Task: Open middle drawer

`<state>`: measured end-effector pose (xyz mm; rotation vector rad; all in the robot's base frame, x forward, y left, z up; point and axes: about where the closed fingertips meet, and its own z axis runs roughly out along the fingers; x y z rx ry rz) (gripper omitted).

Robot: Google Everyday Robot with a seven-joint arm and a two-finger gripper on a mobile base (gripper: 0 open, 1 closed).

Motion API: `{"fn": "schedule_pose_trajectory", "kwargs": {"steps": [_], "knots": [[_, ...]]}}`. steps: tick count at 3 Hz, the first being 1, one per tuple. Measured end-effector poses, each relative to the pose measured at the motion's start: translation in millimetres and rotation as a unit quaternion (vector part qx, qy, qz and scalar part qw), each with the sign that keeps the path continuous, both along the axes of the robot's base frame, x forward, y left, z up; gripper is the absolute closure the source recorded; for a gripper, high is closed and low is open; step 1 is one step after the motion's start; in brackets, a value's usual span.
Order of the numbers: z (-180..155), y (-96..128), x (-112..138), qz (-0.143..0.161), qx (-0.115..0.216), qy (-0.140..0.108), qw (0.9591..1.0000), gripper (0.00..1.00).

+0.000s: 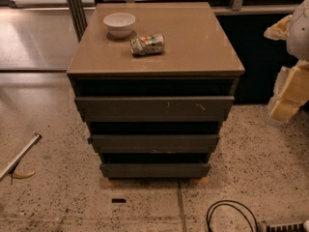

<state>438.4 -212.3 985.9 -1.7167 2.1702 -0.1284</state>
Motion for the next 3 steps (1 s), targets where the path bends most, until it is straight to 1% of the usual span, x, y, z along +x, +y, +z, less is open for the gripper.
{"fn": "schedule_pose_trajectory", "kwargs": {"steps": [1,2,3], "knots": [[-27,8,1,0.032,0.023,-0.004,0.9992,0.0],[-83,19,-2,0.072,0.06,0.008,0.9956,0.0],[-149,32,-10,0.114,0.113,0.015,0.987,0.0]]}}
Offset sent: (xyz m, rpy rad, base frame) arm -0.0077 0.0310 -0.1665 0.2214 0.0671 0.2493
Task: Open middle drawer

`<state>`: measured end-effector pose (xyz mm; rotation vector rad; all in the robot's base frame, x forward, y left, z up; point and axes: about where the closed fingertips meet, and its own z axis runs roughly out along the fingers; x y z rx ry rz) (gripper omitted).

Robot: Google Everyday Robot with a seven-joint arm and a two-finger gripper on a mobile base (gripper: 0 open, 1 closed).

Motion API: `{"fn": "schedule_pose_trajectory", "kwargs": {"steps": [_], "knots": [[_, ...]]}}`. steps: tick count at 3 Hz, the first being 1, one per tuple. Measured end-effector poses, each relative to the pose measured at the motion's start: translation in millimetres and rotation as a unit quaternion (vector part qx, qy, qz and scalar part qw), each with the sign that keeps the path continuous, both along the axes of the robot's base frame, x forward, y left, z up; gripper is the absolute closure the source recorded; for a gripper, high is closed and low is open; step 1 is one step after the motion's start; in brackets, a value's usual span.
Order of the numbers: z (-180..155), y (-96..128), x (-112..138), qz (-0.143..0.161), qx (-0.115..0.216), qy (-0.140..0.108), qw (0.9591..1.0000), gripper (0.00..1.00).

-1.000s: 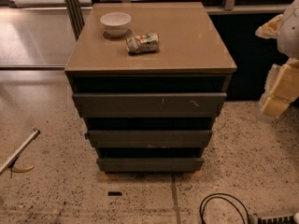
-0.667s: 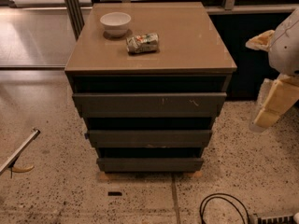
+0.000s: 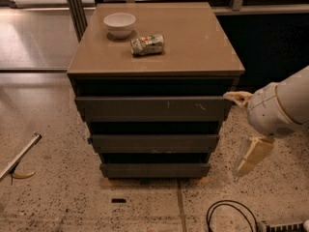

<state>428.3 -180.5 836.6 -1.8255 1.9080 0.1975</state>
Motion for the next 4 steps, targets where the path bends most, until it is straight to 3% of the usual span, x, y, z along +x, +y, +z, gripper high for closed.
{"fn": "schedule_pose_trajectory", "kwargs": {"steps": [1,2,3,4], "knots": [[-66,18,-7,0.026,0.086,0.005,0.9959,0.0],[-73,20,-6,0.053,0.095,-0.008,0.9941,0.0],[-75,25,-7,0.059,0.097,-0.013,0.9935,0.0],[-109,58,-3,0.084,0.106,0.004,0.9908,0.0]]}}
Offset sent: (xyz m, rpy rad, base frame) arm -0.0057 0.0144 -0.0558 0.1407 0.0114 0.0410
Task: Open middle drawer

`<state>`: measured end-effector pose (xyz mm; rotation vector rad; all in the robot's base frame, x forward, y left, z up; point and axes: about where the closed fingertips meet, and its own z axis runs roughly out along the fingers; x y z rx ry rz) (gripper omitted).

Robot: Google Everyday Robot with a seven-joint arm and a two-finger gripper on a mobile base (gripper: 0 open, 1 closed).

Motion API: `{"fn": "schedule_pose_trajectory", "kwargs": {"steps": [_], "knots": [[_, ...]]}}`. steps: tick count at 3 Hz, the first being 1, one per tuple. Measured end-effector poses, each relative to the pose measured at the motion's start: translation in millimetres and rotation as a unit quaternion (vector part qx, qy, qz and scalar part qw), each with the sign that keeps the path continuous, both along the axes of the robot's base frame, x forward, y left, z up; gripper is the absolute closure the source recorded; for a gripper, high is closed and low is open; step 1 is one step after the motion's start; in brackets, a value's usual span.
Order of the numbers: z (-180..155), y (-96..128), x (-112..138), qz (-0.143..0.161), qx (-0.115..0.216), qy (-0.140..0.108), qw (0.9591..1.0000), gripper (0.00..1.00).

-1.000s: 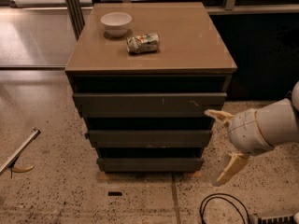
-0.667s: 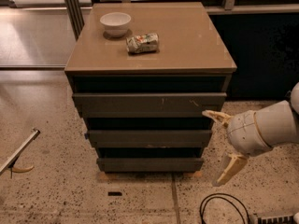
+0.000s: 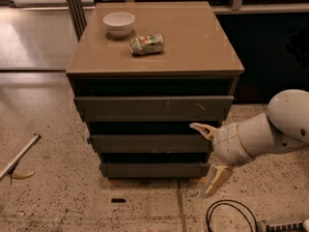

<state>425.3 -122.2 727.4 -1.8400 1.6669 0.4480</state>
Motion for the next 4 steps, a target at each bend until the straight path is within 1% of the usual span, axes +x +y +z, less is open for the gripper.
{"fn": "schedule_pose_trajectory", "kwargs": {"steps": [1,2,3,4], "knots": [[-46,47,7,0.034,0.018,0.019,0.9991,0.0],[-87,89,20,0.051,0.03,0.033,0.9977,0.0],[-135,128,36,0.02,0.04,0.054,0.9975,0.0],[-172,152,52,-0.043,0.023,0.073,0.9961,0.0]]}}
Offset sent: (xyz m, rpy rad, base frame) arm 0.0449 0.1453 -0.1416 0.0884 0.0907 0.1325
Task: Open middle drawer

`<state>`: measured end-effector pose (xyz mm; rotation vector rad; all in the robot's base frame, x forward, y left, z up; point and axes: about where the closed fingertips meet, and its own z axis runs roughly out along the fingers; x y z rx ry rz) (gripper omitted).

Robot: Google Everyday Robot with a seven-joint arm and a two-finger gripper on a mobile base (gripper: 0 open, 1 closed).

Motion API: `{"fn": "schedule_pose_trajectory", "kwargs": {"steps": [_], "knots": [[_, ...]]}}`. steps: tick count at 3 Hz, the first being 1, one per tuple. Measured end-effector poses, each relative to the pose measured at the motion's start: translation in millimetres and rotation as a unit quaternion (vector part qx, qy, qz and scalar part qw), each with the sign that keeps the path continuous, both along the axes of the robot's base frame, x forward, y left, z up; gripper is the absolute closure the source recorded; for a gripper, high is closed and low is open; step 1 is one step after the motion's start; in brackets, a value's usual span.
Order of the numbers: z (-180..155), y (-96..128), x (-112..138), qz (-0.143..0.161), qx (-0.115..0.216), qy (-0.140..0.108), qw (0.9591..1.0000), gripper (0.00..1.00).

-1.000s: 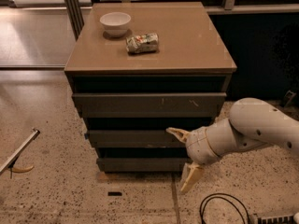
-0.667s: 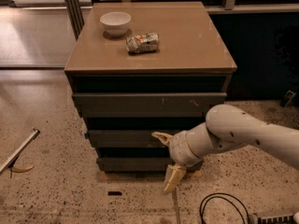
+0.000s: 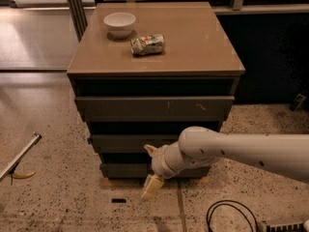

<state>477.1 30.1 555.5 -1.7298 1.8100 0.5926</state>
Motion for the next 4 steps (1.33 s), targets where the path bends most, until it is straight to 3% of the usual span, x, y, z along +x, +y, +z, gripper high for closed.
{"fn": "schedule_pose_trajectory", "kwargs": {"steps": [1,3,4], "knots": [[2,12,19,-0.042,0.008,-0.005,0.9991,0.0],[-6,16,32,-0.045,-0.003,0.0,0.999,0.0],[-31,31,62,-0.032,-0.025,0.015,0.9991,0.0]]}}
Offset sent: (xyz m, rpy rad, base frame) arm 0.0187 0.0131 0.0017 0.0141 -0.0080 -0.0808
